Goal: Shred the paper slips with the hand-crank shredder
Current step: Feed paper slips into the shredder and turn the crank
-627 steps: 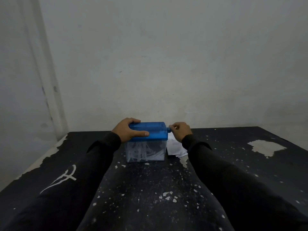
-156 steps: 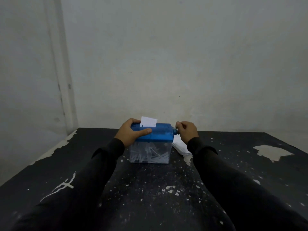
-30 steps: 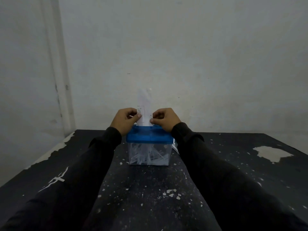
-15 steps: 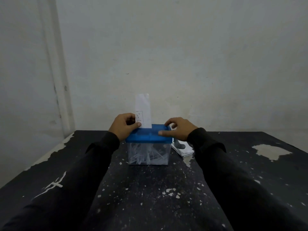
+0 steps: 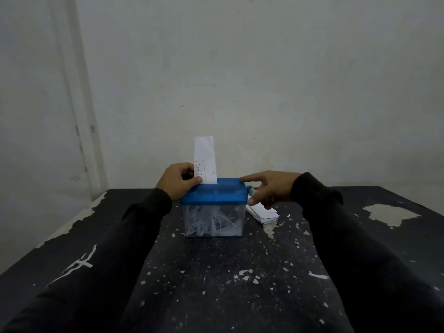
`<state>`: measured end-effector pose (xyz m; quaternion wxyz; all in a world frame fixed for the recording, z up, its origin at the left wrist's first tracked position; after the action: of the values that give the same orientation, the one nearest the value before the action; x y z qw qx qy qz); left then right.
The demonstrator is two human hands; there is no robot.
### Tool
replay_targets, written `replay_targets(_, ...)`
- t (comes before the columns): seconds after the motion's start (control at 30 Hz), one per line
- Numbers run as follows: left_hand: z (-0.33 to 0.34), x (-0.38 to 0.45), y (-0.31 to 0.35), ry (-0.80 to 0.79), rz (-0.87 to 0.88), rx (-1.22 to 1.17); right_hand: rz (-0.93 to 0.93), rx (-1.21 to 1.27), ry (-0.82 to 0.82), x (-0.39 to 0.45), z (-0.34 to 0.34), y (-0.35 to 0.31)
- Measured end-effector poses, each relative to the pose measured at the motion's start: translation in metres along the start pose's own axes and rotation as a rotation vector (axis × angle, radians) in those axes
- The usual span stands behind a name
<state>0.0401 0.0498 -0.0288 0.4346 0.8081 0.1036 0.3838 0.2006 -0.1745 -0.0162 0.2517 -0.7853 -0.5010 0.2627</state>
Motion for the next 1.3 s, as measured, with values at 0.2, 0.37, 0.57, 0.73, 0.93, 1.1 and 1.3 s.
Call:
replay_targets(0.2, 0.001, 0.001, 0.002, -0.018, 0.004, 0.009, -0.094, 0.165, -0.049, -0.005, -0.007, 0.011)
replay_targets(0.37, 0.003, 0.0, -0.001, -0.037, -0.002, 0.035, -0.122, 0.197, 0.08, 0.002, -0.015, 0.004)
replay_targets(0.57, 0.011, -0.006, 0.001, -0.092, 0.028, 0.069, 0.019, 0.104, 0.34, 0.029, -0.02, 0.012)
replay_targets(0.73, 0.024, -0.014, 0.0, -0.132, -0.01, 0.001, 0.167, 0.086, 0.428, 0.052, -0.001, 0.038)
replay_targets(0.93, 0.027, -0.016, -0.005, -0.1, -0.08, -0.093, 0.174, -0.008, 0.614, 0.057, 0.022, 0.06)
replay_targets(1.1, 0.025, -0.015, -0.004, -0.093, -0.082, -0.073, 0.244, -0.007, 0.485, 0.04, 0.047, 0.074)
replay_targets(1.3, 0.029, -0.012, 0.002, -0.076, -0.09, -0.07, 0.135, 0.175, 0.499, 0.006, 0.048, 0.046)
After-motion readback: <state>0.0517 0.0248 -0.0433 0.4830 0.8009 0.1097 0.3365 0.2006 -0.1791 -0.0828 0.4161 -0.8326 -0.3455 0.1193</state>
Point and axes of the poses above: each hand's wrist, its own x-axis towards the middle knuckle, its own z-axis out of the palm, y = z × x, the point moved 5 cm from there along x, towards the middle knuckle, and after that the axes turned 13 degrees about -x, right-handed, at the moved point
